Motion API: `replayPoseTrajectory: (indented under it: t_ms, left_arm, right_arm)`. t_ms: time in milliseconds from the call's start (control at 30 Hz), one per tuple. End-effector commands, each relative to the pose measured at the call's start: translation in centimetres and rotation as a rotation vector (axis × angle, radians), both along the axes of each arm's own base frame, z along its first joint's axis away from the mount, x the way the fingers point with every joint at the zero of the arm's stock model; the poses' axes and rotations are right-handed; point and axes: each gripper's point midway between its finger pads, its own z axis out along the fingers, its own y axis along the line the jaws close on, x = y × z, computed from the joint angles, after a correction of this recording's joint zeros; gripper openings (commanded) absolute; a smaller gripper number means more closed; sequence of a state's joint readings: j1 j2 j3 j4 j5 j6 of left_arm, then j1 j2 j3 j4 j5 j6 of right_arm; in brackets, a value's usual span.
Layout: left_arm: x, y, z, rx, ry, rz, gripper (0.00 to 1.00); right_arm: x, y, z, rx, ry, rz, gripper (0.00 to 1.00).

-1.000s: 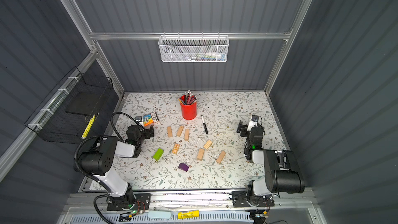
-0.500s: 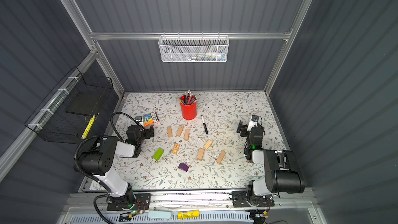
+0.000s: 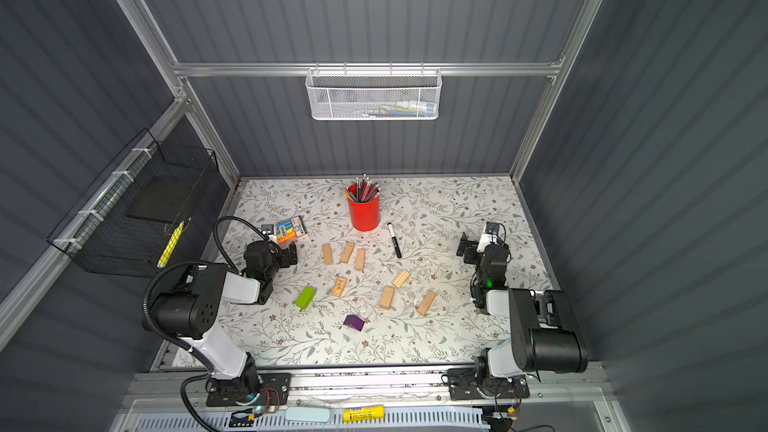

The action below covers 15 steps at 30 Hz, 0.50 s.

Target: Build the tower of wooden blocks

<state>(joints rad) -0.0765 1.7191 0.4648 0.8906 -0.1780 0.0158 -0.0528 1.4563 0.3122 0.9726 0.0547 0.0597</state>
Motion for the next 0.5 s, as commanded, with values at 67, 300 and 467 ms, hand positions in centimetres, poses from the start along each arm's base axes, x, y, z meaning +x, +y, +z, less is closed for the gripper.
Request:
replayPoseTrajectory:
  t_ms: [67, 300, 467]
  left_arm:
    - [0.5, 0.1, 0.8, -0.002, -0.027, -0.006, 1.0]
    - [0.5, 0.0, 0.9, -0.002, -0.031, -0.01, 1.0]
    - [-0.1, 0.1, 2.9, -0.008, -0.054, -0.004, 1.0]
  right_arm:
    - [0.3, 0.1, 0.6, -0.002, -0.019, 0.004, 0.99]
    - [0.2, 0.1, 0.6, -0.002, -0.021, 0.006, 0.99]
    - [-0.7, -0.5, 2.2, 0.003, -0.065, -0.032, 0.99]
